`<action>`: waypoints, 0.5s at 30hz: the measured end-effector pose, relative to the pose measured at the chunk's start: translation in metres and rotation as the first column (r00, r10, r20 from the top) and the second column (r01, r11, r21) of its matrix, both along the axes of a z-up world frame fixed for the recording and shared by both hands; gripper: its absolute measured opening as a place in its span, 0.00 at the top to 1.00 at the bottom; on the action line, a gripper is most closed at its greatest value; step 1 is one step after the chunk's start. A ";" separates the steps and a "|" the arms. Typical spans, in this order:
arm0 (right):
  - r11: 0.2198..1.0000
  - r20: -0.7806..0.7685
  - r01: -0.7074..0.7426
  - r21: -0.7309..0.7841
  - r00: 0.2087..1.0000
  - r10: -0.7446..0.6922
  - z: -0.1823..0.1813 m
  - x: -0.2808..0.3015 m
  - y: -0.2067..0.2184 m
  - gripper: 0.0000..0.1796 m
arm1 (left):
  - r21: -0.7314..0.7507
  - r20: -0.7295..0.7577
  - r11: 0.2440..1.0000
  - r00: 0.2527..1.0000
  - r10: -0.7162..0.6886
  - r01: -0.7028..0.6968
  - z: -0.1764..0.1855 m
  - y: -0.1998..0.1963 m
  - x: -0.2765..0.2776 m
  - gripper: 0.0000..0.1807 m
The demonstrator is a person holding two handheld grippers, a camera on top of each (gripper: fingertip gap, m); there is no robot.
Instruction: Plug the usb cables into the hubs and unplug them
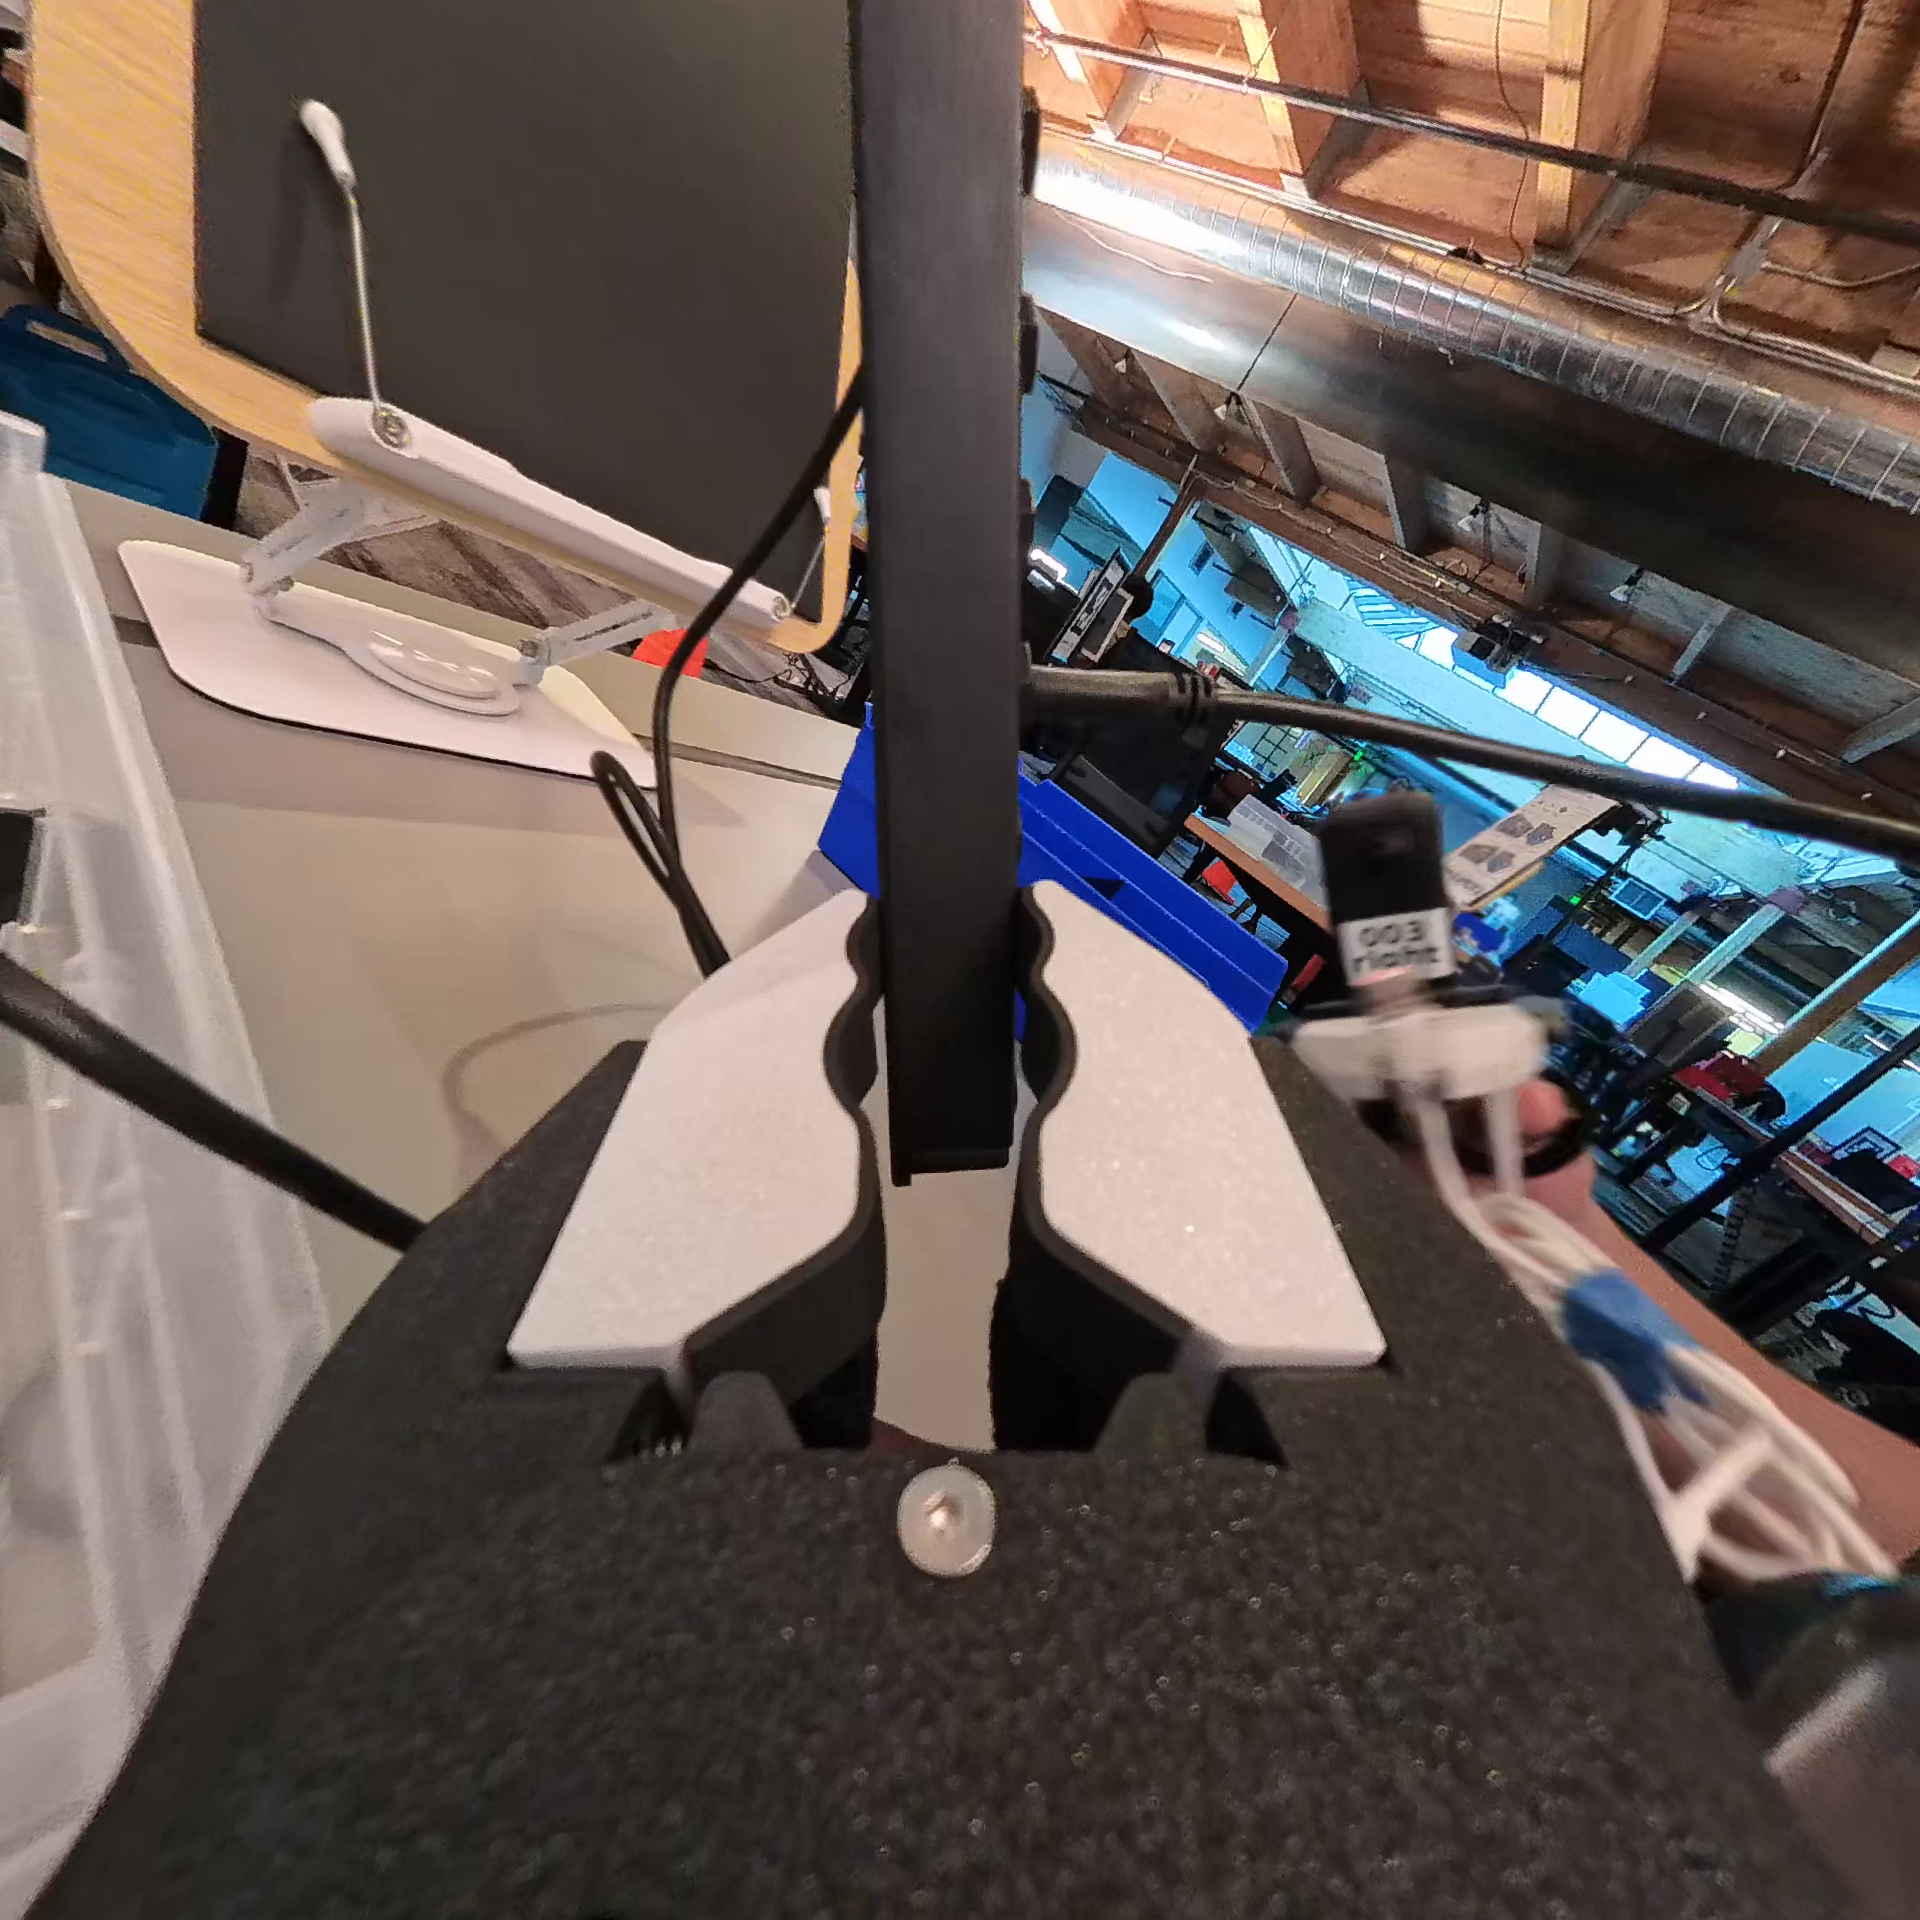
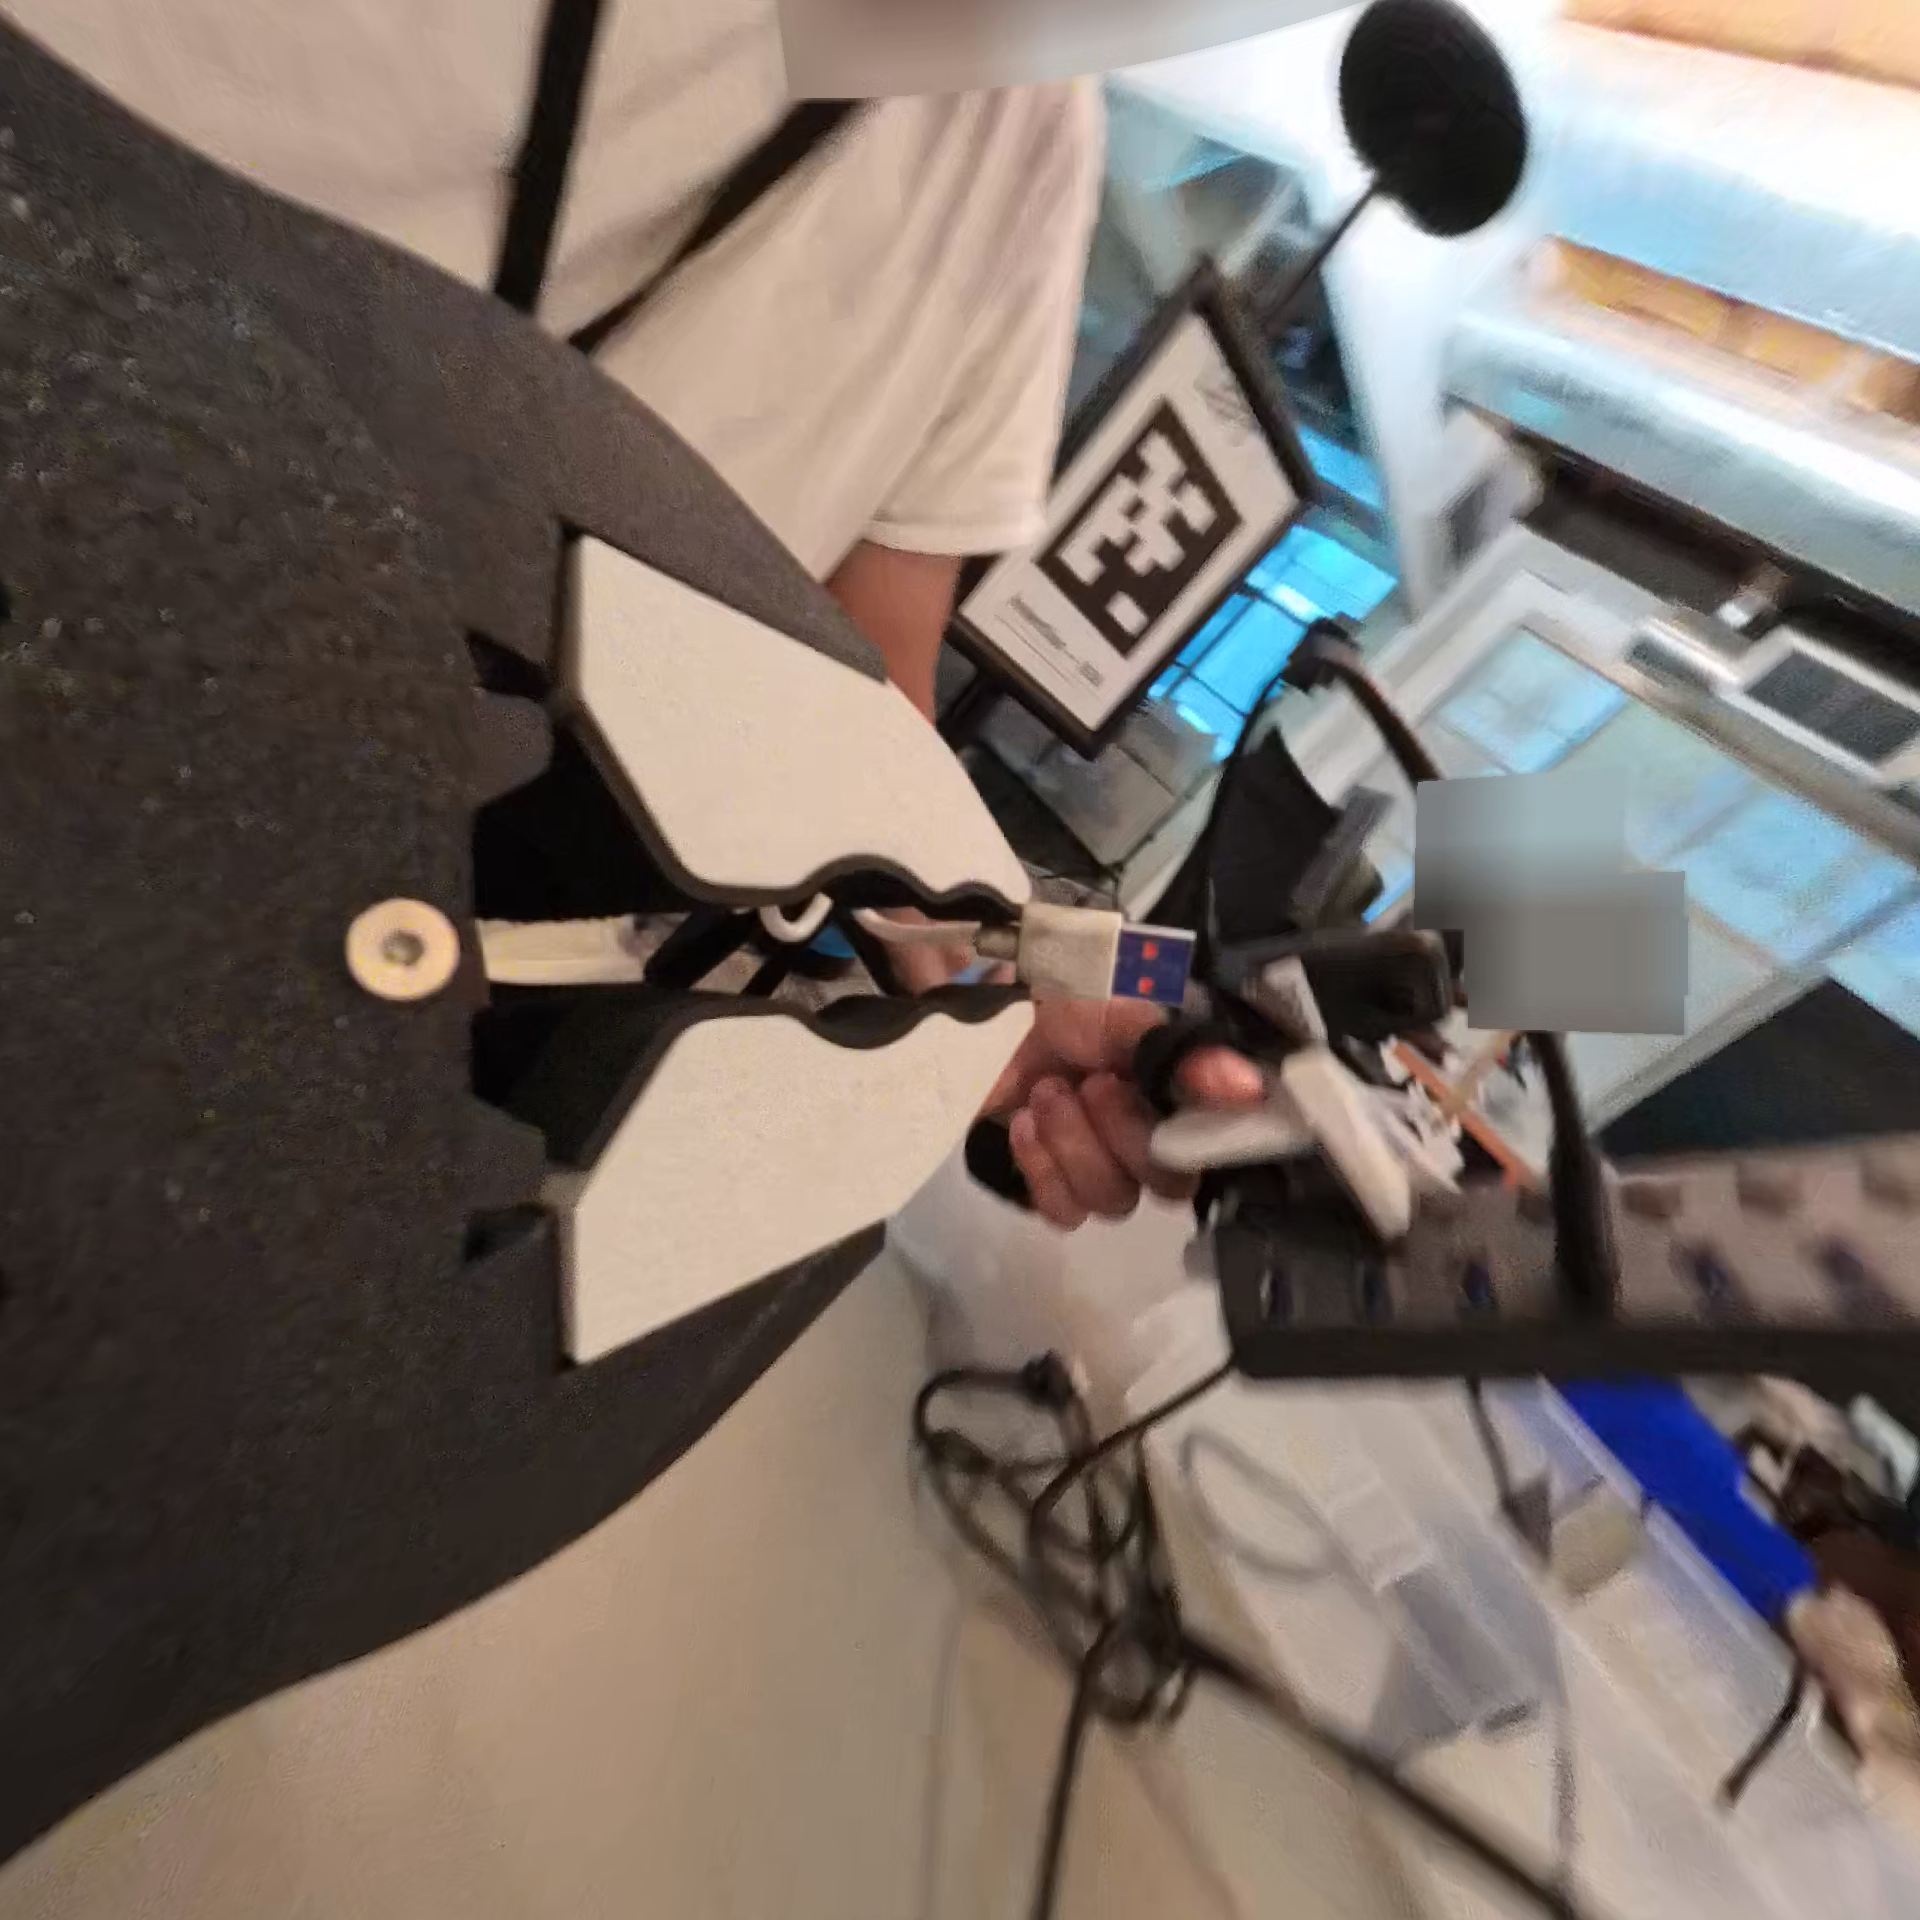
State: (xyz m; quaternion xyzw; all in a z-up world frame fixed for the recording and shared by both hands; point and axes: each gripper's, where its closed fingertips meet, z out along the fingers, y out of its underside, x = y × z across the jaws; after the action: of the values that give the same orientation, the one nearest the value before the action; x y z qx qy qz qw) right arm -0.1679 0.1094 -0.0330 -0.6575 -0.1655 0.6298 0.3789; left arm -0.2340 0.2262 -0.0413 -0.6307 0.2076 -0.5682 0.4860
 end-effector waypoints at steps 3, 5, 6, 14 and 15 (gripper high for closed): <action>0.977 0.249 0.153 -0.148 0.962 -0.113 -0.067 0.018 0.025 0.94 | 0.001 -0.001 1.000 1.000 0.000 0.000 0.000 0.000 0.000 0.87; 0.963 0.566 0.256 -0.083 0.807 -0.166 -0.115 0.038 0.033 0.93 | 0.000 -0.001 1.000 1.000 -0.004 0.004 0.000 -0.001 0.000 0.87; 0.958 0.677 0.286 -0.014 0.708 -0.201 -0.128 0.047 0.037 0.92 | 0.002 -0.004 1.000 1.000 -0.004 0.004 0.000 -0.001 0.001 0.87; 0.916 0.873 0.264 0.303 0.309 -0.378 -0.136 0.064 0.048 0.82 | 0.010 -0.011 1.000 1.000 -0.012 0.013 0.000 -0.003 0.002 0.87; 0.914 0.880 0.275 0.300 0.291 -0.376 -0.139 0.062 0.048 0.80 | 0.014 -0.011 1.000 1.000 -0.009 0.009 0.000 -0.003 0.002 0.87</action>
State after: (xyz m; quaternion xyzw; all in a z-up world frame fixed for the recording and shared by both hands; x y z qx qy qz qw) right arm -0.1056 0.1574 -0.1719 -0.8964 -0.2401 0.0527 0.3689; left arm -0.2321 0.2237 -0.0410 -0.6296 0.2169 -0.5655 0.4867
